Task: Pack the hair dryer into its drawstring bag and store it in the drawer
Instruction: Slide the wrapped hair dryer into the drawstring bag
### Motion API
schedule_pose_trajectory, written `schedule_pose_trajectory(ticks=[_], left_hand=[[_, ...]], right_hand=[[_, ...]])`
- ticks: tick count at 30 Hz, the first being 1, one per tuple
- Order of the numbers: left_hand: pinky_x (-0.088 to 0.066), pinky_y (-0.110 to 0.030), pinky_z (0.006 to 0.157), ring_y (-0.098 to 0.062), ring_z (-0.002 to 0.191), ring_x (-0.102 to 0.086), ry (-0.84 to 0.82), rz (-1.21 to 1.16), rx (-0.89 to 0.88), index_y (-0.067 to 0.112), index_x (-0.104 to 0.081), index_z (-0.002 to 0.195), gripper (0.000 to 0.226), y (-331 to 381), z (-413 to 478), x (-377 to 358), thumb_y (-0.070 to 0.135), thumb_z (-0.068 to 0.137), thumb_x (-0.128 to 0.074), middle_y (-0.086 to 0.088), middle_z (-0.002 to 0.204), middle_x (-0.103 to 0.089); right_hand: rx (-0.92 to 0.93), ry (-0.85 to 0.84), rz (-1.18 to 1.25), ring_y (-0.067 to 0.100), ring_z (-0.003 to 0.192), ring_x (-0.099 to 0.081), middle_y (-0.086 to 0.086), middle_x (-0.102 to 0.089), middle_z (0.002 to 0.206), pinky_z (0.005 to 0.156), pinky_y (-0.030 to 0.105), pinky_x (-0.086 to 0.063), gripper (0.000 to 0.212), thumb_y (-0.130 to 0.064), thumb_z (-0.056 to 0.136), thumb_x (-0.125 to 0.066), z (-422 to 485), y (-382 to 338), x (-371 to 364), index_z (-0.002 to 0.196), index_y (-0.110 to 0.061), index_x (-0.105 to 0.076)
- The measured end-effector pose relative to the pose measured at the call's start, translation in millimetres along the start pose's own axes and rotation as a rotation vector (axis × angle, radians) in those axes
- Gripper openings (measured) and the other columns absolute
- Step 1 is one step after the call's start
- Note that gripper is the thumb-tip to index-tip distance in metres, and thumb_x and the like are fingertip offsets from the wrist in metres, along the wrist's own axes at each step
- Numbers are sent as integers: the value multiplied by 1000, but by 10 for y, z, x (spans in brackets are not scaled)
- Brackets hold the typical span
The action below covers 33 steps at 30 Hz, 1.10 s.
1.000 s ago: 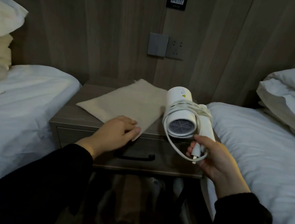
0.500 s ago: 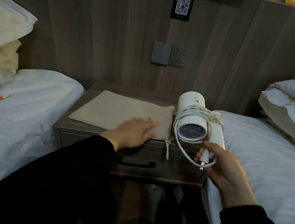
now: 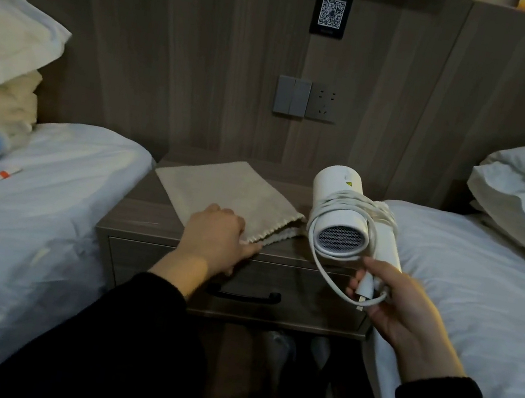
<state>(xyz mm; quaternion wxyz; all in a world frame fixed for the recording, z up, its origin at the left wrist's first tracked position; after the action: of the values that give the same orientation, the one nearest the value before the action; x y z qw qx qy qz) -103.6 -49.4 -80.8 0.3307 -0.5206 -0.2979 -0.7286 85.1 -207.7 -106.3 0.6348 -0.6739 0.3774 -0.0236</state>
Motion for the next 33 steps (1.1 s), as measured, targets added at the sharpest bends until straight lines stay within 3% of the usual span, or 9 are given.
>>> schedule_pose_trajectory(ticks=[2,5,8,10,17,21,26,29,33], left_hand=[[-47,-34,74,-23,93,-54,71,-167,26,14,-68,91,30,-35,-116,-64,41,86,-56,-5,94,-63],[-37,-28,62,-21,78,-57,179,-356,98,14,-69,79,20,-155,-233,-46,27,88,-56,-3,78,-64],[-40,-27,58,-16,69,-60,148,-605,161,17,-70,74,20,-246,-243,3,27,88,-60,1,69,-66],[-46,-26,65,-11,73,-63,132,-766,209,16,-74,79,15,-318,-213,30,26,85,-64,2,75,-70],[-47,-20,62,-5,63,-61,64,-1183,326,22,-71,66,22,-474,-234,-54,15,85,-64,7,64,-69],[-54,-35,73,-26,72,-67,-88,-1468,390,9,-74,62,28,-503,-279,-59,-2,81,-57,-12,70,-72],[-49,-42,76,-32,77,-63,-118,-1604,402,8,-75,65,30,-518,-310,16,2,84,-52,-19,76,-69],[-52,-35,71,-27,69,-66,-77,-1646,367,8,-75,70,27,-536,-303,84,3,85,-54,-12,72,-72],[-52,-30,71,-15,72,-66,73,-1493,330,13,-73,82,21,-612,-275,179,7,90,-54,0,72,-73]], right_hand=[[-3,-15,-6,15,41,-54,5,-54,47,45,26,-52,6,-4,86,-53,17,30,-17,80,-3,-54],[-24,-67,-35,14,40,-53,5,-53,48,43,26,-51,5,-6,81,-57,9,51,-44,80,-4,-53],[-83,-205,-34,15,40,-52,6,-51,48,40,27,-48,50,-19,40,-87,-36,57,-77,78,-4,-57],[-125,-295,-33,16,41,-51,7,-51,49,40,27,-47,72,-20,20,-93,-77,95,-97,81,-4,-59],[-265,-565,37,19,41,-49,9,-48,50,41,30,-46,47,-11,37,-91,-192,429,-423,77,-3,-67],[-353,-694,43,18,45,-53,9,-54,54,45,31,-48,37,-10,52,-86,-194,597,-512,83,-2,-69],[-403,-810,65,17,65,-63,8,-65,73,63,30,-52,19,-10,87,-54,-127,682,-547,99,0,-65],[-422,-776,37,18,54,-59,9,-61,63,54,31,-50,22,-11,72,-72,-98,705,-551,92,-1,-68],[-339,-660,51,17,47,-51,7,-52,56,48,29,-46,33,-12,56,-84,-29,665,-511,83,-3,-68]])
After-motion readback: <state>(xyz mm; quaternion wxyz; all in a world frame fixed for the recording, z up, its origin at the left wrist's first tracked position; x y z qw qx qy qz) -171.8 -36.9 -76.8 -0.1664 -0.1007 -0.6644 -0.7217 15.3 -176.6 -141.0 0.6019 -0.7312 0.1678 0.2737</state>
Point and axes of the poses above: each hand's wrist, its own z-axis towards the middle knuckle, its own x-axis out of the back of the hand, y = z × x, the point moved 6 cm from there along z, towards the middle knuckle
